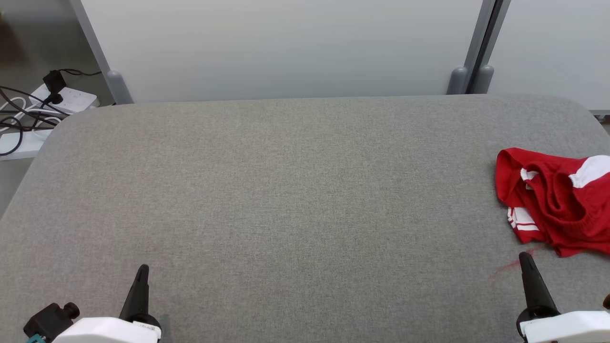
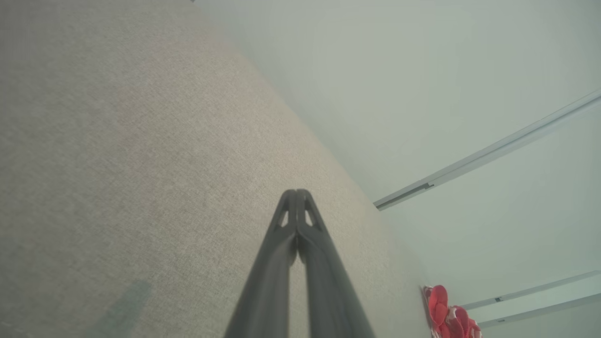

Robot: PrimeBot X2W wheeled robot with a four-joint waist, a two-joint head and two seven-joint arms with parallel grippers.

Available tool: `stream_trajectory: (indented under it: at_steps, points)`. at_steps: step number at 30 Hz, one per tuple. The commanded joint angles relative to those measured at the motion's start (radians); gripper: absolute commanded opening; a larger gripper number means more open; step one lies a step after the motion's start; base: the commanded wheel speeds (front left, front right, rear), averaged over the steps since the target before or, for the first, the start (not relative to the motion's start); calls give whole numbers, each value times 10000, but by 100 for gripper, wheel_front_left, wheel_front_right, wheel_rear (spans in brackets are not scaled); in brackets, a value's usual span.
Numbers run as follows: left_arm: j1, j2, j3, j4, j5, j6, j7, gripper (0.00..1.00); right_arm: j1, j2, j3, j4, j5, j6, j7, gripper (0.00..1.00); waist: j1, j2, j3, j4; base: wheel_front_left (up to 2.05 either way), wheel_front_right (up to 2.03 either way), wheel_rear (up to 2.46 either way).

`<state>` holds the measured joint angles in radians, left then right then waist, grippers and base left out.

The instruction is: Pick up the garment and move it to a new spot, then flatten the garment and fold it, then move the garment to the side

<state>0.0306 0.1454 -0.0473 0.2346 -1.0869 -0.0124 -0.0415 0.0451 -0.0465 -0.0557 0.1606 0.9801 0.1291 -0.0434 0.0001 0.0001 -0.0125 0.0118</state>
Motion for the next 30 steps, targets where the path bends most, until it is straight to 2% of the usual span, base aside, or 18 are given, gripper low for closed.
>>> stream_trajectory:
  at_steps: [1, 30]
  points:
    - [-678, 125, 325, -220, -277, -125, 42, 0, -485, -232, 75, -153, 330, 10, 67, 0, -1, -1, 4, -2, 0, 0, 0]
    - [-1057, -449, 1016, -44, -2905, -689, 849, 0, -1024, -268, -80, 366, 3666, 13, 710, 0, -1, -1, 85, -64, 0, 0, 0]
